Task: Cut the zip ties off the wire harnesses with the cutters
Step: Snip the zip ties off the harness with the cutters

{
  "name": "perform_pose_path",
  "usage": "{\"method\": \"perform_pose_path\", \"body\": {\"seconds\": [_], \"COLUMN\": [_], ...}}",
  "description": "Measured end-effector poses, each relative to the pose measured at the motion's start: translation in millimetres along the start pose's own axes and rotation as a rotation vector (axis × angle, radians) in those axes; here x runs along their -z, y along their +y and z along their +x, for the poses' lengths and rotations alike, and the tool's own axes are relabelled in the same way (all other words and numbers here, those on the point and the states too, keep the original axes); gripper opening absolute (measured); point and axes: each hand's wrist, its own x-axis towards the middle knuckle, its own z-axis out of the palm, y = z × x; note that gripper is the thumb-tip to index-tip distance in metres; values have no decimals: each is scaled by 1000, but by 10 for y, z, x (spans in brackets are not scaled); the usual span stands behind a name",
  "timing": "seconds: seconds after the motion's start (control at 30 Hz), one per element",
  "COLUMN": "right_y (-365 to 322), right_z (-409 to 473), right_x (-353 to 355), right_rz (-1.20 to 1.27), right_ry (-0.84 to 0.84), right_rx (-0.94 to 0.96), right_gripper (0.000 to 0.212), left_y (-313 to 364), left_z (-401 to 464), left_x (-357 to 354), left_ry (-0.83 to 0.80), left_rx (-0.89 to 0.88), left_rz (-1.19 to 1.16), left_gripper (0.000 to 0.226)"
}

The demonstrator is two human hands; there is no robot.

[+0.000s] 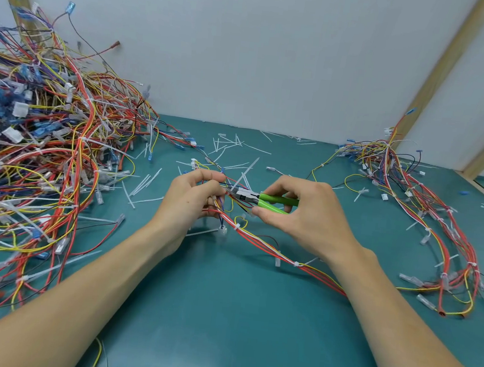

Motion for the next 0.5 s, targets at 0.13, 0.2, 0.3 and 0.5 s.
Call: {"method": "perform_pose_path", "body": {"seconds": [0.13,0.2,0.3,0.5], "right_y": [7,9,9,14], "right_z": [-1,2,1,0], "right_x": [-12,-18,-24,-37], "right_rz": [-22,-28,-24,-5], "right_ry": [12,17,20,17], "right_rx": [-6,-4,-2,-9], "right_gripper": [28,27,26,26], "left_y": [-6,-8,-9,-19], "left_z": [5,5,5,7], "left_x": [7,11,13,18], "left_ry": [-1,-5,-10,-21], "left_rx": [4,2,-4,-13], "left_rz": [-8,-10,-14,-12], "left_gripper": [20,20,19,19]}}
